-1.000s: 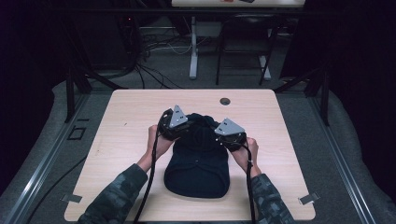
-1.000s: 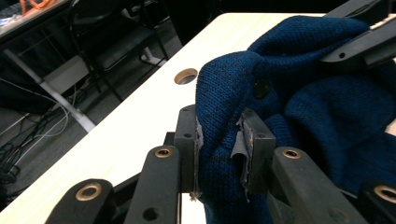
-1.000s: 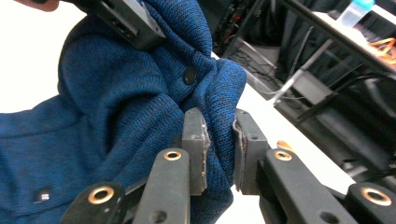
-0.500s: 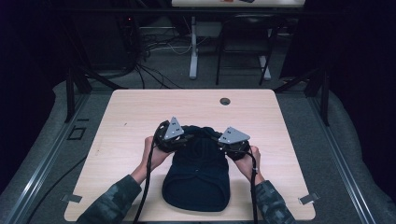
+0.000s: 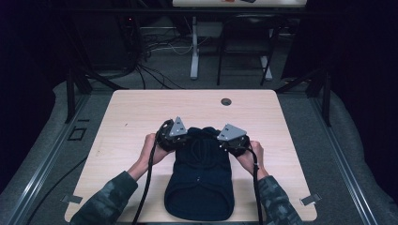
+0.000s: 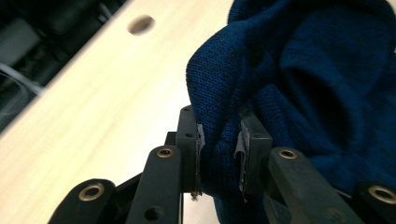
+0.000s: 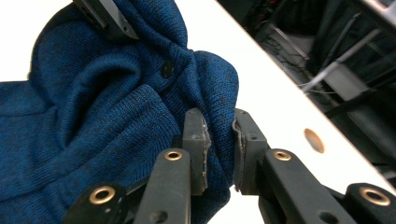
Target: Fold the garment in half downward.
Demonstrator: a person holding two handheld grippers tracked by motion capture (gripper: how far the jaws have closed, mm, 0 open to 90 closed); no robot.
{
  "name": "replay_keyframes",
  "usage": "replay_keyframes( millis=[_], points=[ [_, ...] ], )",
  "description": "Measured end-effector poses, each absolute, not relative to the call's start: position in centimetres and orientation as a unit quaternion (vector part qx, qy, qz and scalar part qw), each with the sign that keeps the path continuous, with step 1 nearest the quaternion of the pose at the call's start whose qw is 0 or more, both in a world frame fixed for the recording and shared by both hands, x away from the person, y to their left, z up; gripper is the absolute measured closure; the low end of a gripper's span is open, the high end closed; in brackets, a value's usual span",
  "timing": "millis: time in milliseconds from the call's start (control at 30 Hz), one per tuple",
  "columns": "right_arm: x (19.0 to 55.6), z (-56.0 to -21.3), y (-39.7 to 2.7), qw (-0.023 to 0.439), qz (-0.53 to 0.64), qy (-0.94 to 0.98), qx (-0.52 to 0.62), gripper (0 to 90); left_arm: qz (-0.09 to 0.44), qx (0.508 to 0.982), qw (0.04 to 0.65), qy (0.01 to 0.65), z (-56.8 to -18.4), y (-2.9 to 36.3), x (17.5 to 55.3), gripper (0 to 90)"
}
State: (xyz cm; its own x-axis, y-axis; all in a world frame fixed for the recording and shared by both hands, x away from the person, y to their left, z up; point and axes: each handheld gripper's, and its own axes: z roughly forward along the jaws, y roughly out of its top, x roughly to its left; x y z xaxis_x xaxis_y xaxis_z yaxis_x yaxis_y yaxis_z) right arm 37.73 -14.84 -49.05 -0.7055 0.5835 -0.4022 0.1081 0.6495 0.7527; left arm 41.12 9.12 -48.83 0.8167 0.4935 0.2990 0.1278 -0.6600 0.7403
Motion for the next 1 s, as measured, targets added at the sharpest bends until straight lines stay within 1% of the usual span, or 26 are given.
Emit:
replay_keyframes(
  millis=[33,67,100,167,200,233,267,333,367,467,500,567,600,667,733,767,867,1000],
  points=[
    [38.4,-48.5,-14.7,0.333,0.356,0.849,0.204,78.1,0.258,0.874,0.371,0.177,-48.4,8.8,41.7,74.1],
    [39.1,-48.1,-14.6,0.351,0.344,0.846,0.205,78.1,0.269,0.870,0.371,0.180,-48.1,8.5,42.2,74.1],
    [39.6,-47.7,-14.4,0.364,0.333,0.845,0.205,78.1,0.298,0.862,0.368,0.182,-47.5,7.9,42.9,74.1],
    [40.7,-46.8,-13.7,0.426,0.304,0.828,0.201,78.1,0.328,0.843,0.380,0.191,-46.5,7.2,43.6,74.0],
    [40.8,-46.3,-13.3,0.450,0.306,0.815,0.198,78.1,0.365,0.830,0.380,0.184,-46.1,6.8,43.6,73.8],
    [40.7,-46.0,-13.1,0.469,0.314,0.800,0.202,78.0,0.386,0.822,0.382,0.175,-46.0,6.6,43.3,73.7],
    [40.1,-45.9,-12.7,0.484,0.321,0.790,0.197,78.0,0.385,0.822,0.382,0.175,-46.2,6.6,43.2,73.6],
    [39.2,-47.0,-12.4,0.478,0.321,0.796,0.185,78.0,0.390,0.826,0.373,0.164,-47.9,6.9,42.6,73.5],
    [38.6,-48.3,-12.3,0.468,0.323,0.802,0.181,78.0,0.390,0.825,0.374,0.163,-48.8,7.1,42.3,73.6],
    [38.0,-50.6,-12.9,0.426,0.335,0.819,0.189,77.9,0.373,0.832,0.375,0.170,-50.8,7.4,41.8,73.6],
    [37.8,-51.5,-13.5,0.392,0.352,0.825,0.205,77.7,0.376,0.832,0.373,0.167,-51.3,7.4,41.4,73.5],
    [37.7,-51.6,-13.7,0.387,0.355,0.825,0.209,77.7,0.372,0.831,0.377,0.167,-51.6,7.3,40.8,73.4],
    [37.6,-51.6,-14.3,0.363,0.367,0.828,0.220,77.4,0.372,0.830,0.382,0.166,-51.7,7.3,40.5,73.0],
    [37.6,-51.7,-14.6,0.356,0.369,0.830,0.221,77.2,0.371,0.834,0.379,0.156,-51.8,7.3,39.9,72.5],
    [37.4,-51.5,-15.4,0.332,0.379,0.833,0.228,76.6,0.356,0.841,0.377,0.152,-52.0,7.5,39.4,70.8],
    [37.4,-51.5,-15.4,0.332,0.379,0.833,0.228,76.6,0.350,0.842,0.382,0.151,-52.0,7.6,39.3,70.8],
    [37.2,-50.6,-15.9,0.309,0.382,0.840,0.230,75.1,0.318,0.848,0.393,0.159,-51.7,8.1,39.2,69.8],
    [36.8,-49.9,-15.9,0.298,0.375,0.848,0.229,73.6,0.278,0.860,0.396,0.161,-51.2,8.6,39.3,68.7]
  ],
)
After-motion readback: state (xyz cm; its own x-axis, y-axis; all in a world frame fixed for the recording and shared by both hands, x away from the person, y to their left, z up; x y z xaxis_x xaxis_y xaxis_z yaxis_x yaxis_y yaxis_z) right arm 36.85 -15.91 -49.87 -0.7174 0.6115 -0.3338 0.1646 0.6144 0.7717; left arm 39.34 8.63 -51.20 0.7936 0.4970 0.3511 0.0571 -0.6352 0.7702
